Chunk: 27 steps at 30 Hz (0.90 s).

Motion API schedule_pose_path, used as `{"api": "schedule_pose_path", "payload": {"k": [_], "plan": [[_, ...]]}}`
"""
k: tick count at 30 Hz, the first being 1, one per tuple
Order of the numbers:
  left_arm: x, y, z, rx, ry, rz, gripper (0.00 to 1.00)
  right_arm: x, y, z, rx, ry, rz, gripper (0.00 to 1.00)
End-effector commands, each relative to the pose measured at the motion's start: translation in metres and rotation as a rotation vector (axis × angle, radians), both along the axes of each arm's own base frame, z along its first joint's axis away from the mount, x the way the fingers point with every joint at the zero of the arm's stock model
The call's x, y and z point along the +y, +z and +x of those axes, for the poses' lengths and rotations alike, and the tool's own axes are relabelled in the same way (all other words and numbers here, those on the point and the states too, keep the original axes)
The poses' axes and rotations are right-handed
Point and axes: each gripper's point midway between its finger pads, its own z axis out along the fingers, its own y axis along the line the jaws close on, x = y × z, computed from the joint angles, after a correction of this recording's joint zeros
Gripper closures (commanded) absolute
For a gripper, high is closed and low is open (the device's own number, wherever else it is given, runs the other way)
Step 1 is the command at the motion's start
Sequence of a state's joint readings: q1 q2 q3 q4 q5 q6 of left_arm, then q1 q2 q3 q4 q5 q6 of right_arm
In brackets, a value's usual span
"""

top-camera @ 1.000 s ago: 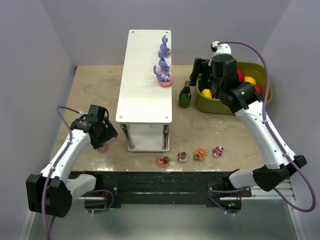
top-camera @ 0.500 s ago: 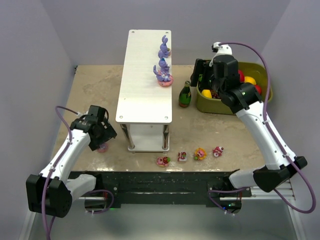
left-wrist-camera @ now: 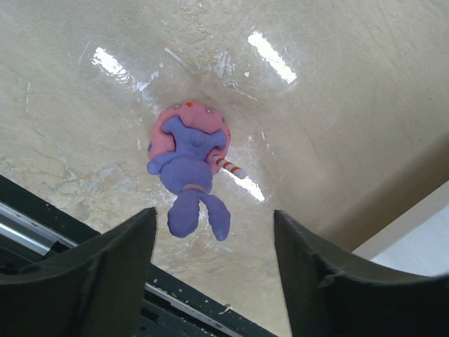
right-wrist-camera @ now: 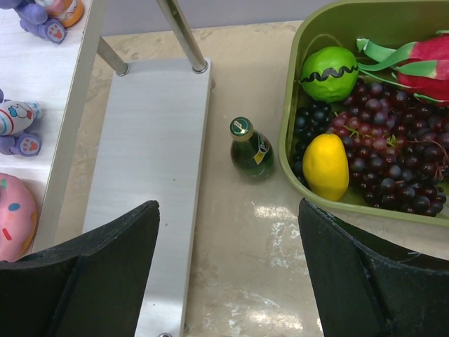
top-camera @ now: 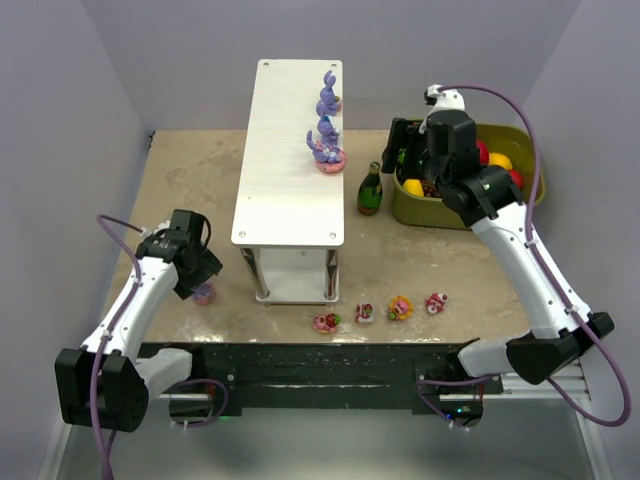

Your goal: Place and organize the plastic toys onto the shelf

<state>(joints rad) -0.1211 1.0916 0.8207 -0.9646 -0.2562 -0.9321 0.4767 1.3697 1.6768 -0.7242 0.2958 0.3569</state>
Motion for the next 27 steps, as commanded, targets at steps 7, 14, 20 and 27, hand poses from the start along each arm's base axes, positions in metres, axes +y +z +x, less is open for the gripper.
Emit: {"api": "schedule_pose_path", "payload": {"k": [7,14,20,27], "plan": [[-0.010,-0.012,0.000,0.009,0.016,-0.078,0.47,-0.006,0.014,0.004,-0.059,-0.022,0.006,0.17],[-0.009,-0.009,0.002,-0.003,0.014,-0.073,0.75,-0.008,0.013,0.006,-0.062,-0.028,-0.001,0.17],[-0.006,0.007,0.011,-0.036,0.000,-0.050,0.99,-0.010,0.013,0.006,-0.069,-0.035,-0.001,0.17],[-0.001,0.044,0.028,-0.112,-0.038,-0.007,1.00,-0.010,0.015,0.008,-0.076,-0.039,-0.001,0.17]]}}
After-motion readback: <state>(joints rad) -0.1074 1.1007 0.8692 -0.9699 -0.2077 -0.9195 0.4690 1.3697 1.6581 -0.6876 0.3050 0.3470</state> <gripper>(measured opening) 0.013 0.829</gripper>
